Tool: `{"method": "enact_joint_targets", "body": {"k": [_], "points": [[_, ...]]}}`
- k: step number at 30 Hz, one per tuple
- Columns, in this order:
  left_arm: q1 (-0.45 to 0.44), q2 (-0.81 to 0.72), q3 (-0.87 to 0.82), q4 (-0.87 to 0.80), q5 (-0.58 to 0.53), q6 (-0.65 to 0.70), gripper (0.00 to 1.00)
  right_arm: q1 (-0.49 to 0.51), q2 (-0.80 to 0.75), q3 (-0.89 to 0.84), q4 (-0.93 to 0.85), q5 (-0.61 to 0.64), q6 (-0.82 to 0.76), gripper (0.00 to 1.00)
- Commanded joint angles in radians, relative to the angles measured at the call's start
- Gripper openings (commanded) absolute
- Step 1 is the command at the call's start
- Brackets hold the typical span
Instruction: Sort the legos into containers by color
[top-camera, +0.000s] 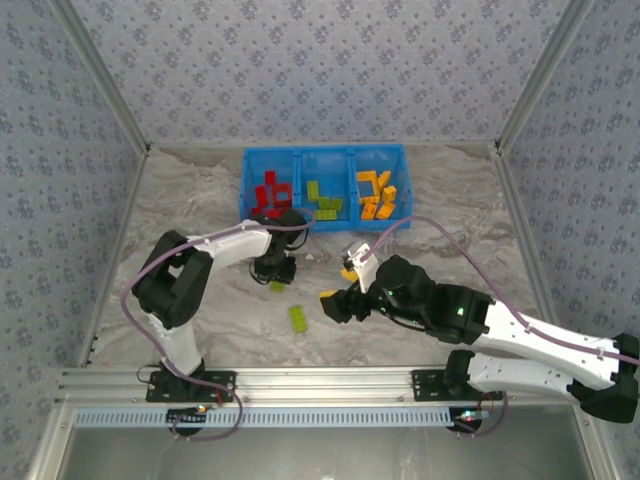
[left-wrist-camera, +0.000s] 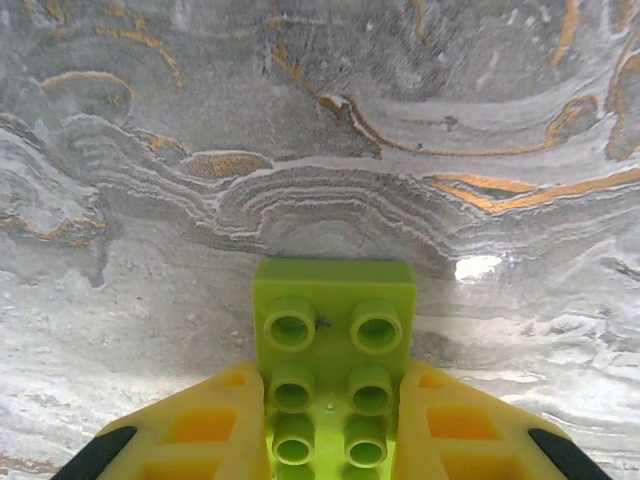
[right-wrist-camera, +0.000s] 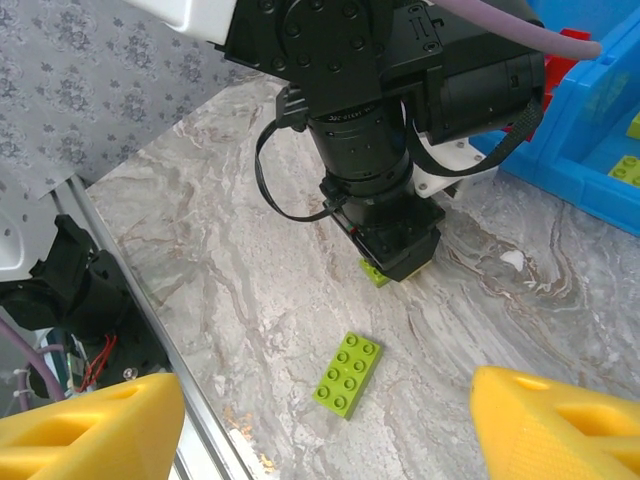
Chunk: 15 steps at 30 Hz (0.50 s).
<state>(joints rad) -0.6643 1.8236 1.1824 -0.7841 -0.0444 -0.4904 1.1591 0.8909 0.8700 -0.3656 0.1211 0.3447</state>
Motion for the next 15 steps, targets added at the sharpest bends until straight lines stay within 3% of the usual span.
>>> {"method": "enact_joint_targets", "body": {"k": [1, 8, 15], "points": [[-0.02, -0.032, 0.077, -0.065, -0.006, -0.01, 0.22, 0.002, -0.013, 0.032, 0.003, 0.062, 0.009, 0.77], [-0.053, -0.039, 0.378, -0.158, -0.049, -0.031, 0.22, -0.032, 0.013, 0.123, 0.003, 0.266, -0.002, 0.77], [-0.037, 0.204, 0.846, -0.229, -0.033, 0.016, 0.22, -0.111, 0.137, 0.209, 0.089, 0.371, -0.039, 0.76]]}}
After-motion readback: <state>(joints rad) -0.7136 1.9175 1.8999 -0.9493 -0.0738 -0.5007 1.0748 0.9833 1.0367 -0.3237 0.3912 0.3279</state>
